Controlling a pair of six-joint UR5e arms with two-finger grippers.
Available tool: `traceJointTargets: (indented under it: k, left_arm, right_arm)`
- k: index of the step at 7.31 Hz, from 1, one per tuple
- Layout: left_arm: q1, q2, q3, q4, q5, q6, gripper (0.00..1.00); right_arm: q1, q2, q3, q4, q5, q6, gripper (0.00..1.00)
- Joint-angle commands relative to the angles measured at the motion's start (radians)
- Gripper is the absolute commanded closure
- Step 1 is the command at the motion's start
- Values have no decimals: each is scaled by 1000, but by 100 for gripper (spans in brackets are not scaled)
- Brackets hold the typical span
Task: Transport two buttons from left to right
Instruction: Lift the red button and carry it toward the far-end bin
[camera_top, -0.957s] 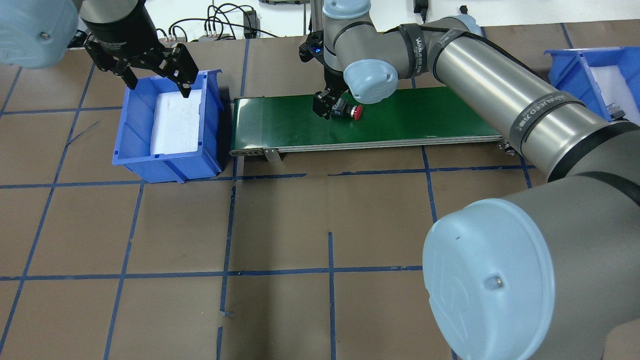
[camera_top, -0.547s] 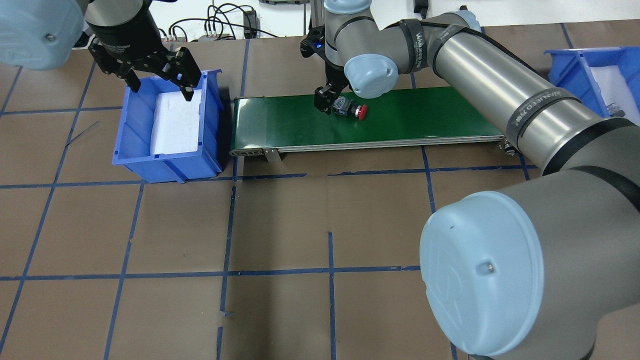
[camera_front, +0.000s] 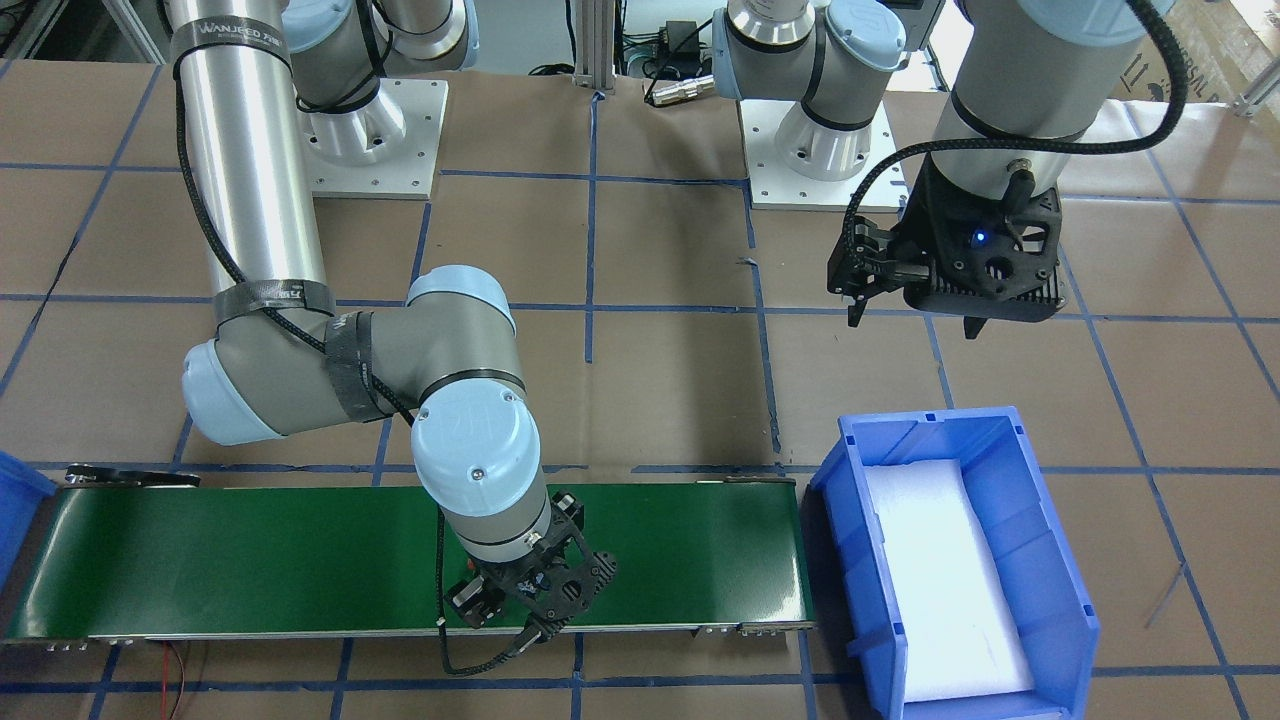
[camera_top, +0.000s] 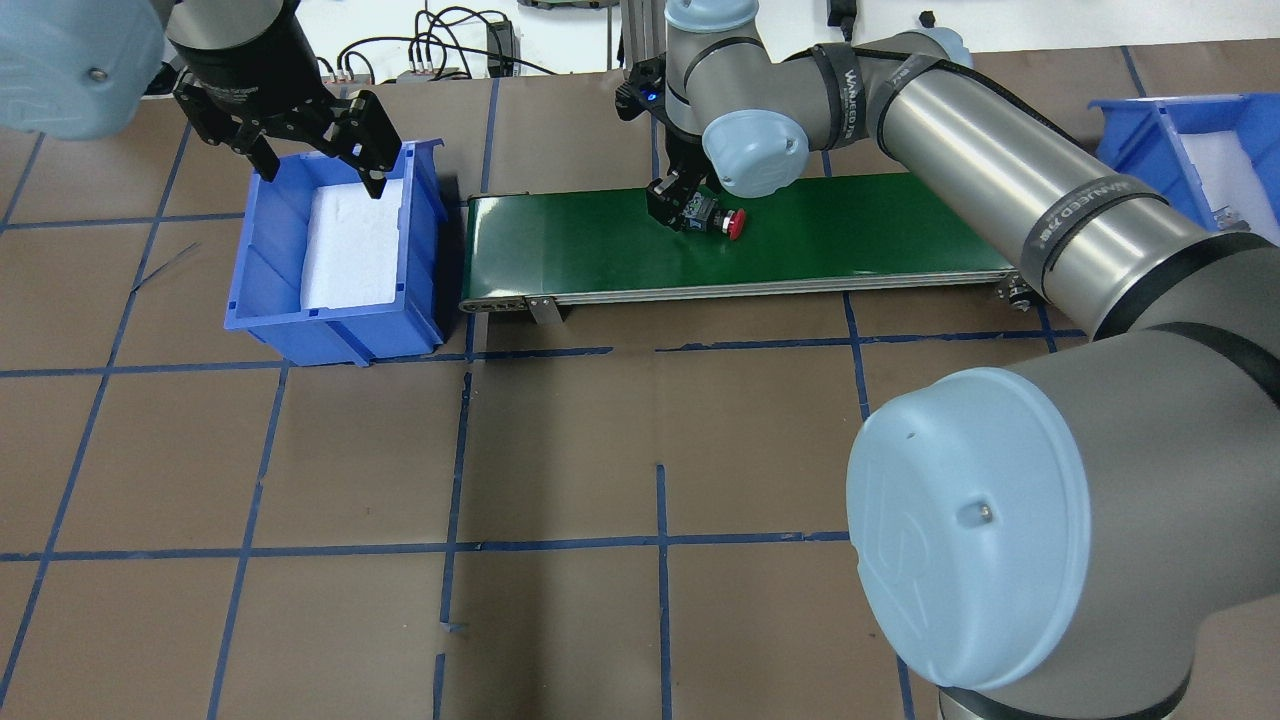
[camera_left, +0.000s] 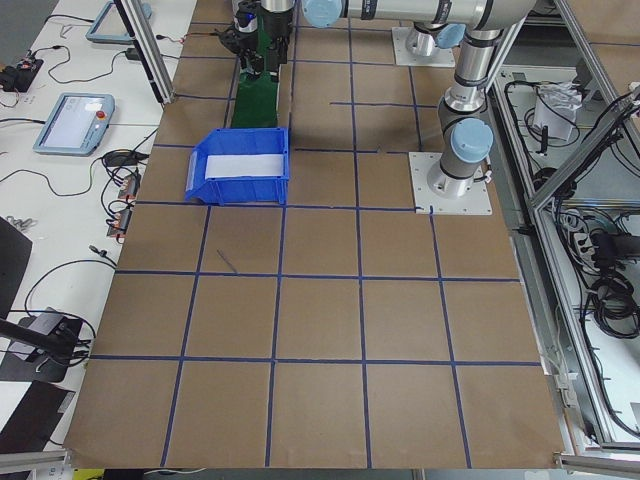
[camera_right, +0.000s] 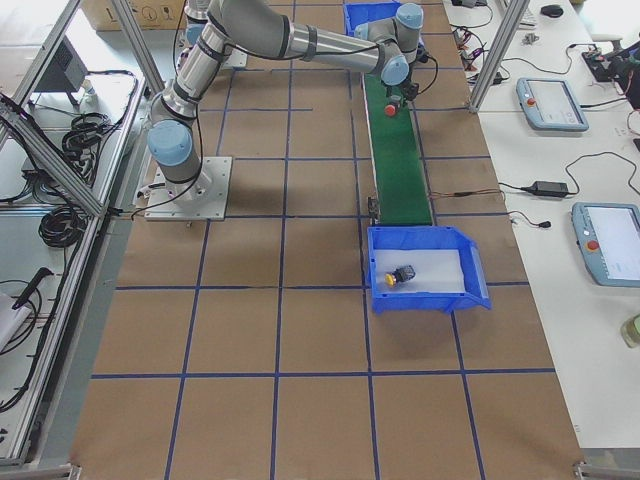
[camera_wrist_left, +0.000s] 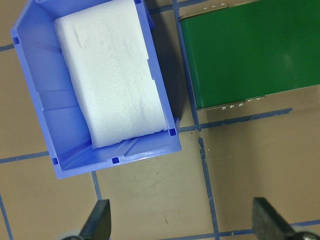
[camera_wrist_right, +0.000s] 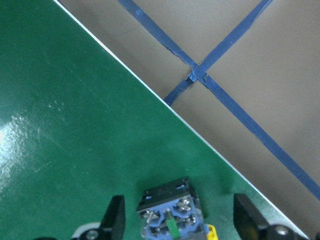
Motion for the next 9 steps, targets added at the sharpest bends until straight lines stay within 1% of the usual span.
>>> traceJointTargets:
  k: [1,2,4,5,6,8,9]
  left_arm:
    - [0,0,0,0,0,0,0]
    - [0,-2,0,0,0,0,0]
    - [0,-2,0,0,-2,-2,0]
    - [0,-9,6,0,-3,-3,0]
    - [0,-6,2,0,-5,-3,0]
    - [-2,-9,3,0,-5,-8,0]
    - [0,-8,2,0,-6,-6,0]
  right_arm:
    - [-9,-7,4,10,-53,-38,80]
    - [-5,-7,3,10,-55,-38,92]
    - [-12,-14,-2,12,-58,-49,92]
    - [-40,-28,-10,31,-98,-76,92]
    - [-99,-65,-10,44,-121,-78,92]
    - [-259,-126,0,80,-109,-90,92]
    - [-311,-151,0,111,-107,-101,92]
